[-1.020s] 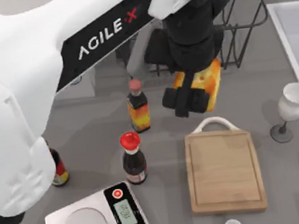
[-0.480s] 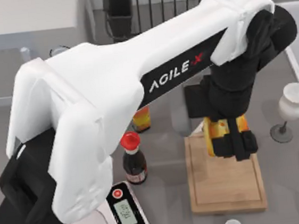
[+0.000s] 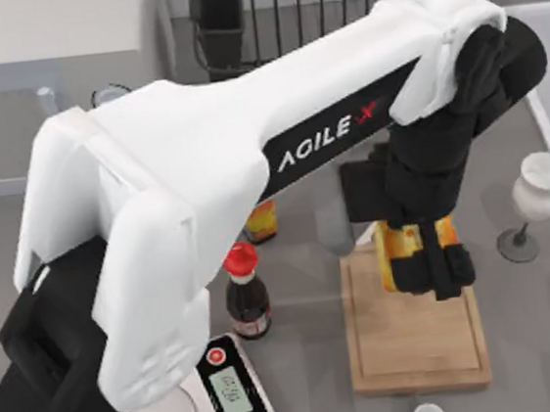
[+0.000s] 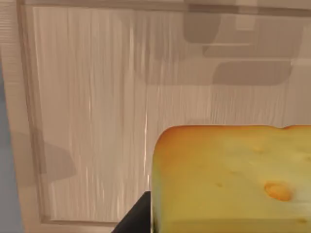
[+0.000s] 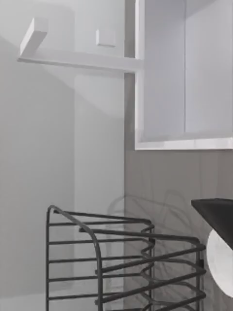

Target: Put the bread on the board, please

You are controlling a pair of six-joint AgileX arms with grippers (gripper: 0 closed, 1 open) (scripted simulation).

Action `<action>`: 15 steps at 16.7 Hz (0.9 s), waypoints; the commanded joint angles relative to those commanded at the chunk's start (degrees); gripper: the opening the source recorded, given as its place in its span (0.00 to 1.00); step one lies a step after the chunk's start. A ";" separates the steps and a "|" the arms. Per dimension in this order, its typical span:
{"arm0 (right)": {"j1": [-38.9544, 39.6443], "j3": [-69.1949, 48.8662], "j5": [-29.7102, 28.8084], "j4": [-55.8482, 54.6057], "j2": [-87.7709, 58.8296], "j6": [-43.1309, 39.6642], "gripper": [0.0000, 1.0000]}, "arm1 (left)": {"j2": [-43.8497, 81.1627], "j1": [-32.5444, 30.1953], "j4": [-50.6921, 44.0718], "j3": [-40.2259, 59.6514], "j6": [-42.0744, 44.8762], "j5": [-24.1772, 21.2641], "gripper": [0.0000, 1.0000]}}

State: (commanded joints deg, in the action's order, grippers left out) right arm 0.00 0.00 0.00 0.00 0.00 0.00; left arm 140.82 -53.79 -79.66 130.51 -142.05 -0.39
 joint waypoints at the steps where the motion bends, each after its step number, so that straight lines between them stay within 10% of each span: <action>1: 0.00 0.00 0.00 0.00 0.00 0.00 1.00 | 0.01 0.02 0.82 -0.82 -0.02 -0.02 0.00; 15: 0.00 0.00 0.00 0.00 0.00 0.00 1.00 | 0.43 -0.26 9.12 -8.82 -0.18 0.01 0.00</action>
State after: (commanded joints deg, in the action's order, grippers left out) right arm 0.00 0.00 0.00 0.00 0.00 0.00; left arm 141.26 -54.05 -70.53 121.69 -142.23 -0.38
